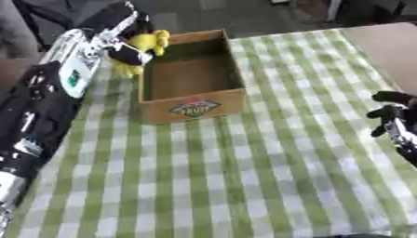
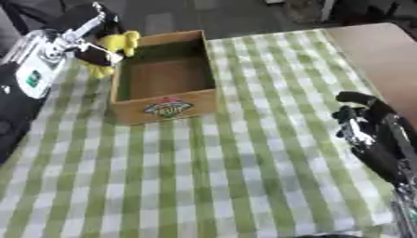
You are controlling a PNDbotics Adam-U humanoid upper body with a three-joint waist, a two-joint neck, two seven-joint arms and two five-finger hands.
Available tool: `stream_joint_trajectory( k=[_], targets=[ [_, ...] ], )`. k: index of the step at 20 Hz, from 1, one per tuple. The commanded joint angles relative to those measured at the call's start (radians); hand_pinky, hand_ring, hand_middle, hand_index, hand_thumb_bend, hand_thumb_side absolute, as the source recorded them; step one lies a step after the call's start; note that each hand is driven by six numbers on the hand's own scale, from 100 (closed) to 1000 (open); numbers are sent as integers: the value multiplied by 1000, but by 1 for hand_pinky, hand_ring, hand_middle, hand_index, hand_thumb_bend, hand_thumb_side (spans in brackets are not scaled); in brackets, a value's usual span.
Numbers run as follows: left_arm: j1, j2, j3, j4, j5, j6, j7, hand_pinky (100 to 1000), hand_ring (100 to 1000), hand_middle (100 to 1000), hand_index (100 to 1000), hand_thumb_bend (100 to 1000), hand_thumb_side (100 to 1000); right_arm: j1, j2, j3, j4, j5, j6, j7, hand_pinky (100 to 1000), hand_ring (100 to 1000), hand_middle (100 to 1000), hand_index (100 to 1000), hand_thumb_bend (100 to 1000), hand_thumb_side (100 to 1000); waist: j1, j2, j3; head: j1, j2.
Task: Pick up objects on the table and place them in the box.
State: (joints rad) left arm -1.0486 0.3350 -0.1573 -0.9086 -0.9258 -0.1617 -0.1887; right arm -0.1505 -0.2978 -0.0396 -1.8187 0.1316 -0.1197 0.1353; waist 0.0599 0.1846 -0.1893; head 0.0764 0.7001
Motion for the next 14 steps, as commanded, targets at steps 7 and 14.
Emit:
stream_joint_trajectory(
  k=[7, 14],
  targets=[
    [-9, -57, 21, 85, -105, 24, 101, 641, 577, 516, 713, 420, 100, -20, -14, 5, -14, -5, -4, 13, 473, 679, 772, 826, 100, 607, 0, -2, -31, 21, -21],
    [9, -57, 41, 68, -79, 45, 175, 740, 702, 674, 787, 720, 499, -20, -12, 0, -14, -4, -3, 12, 473, 679, 772, 826, 100, 607, 0, -2, -20, 12, -25]
  ],
)
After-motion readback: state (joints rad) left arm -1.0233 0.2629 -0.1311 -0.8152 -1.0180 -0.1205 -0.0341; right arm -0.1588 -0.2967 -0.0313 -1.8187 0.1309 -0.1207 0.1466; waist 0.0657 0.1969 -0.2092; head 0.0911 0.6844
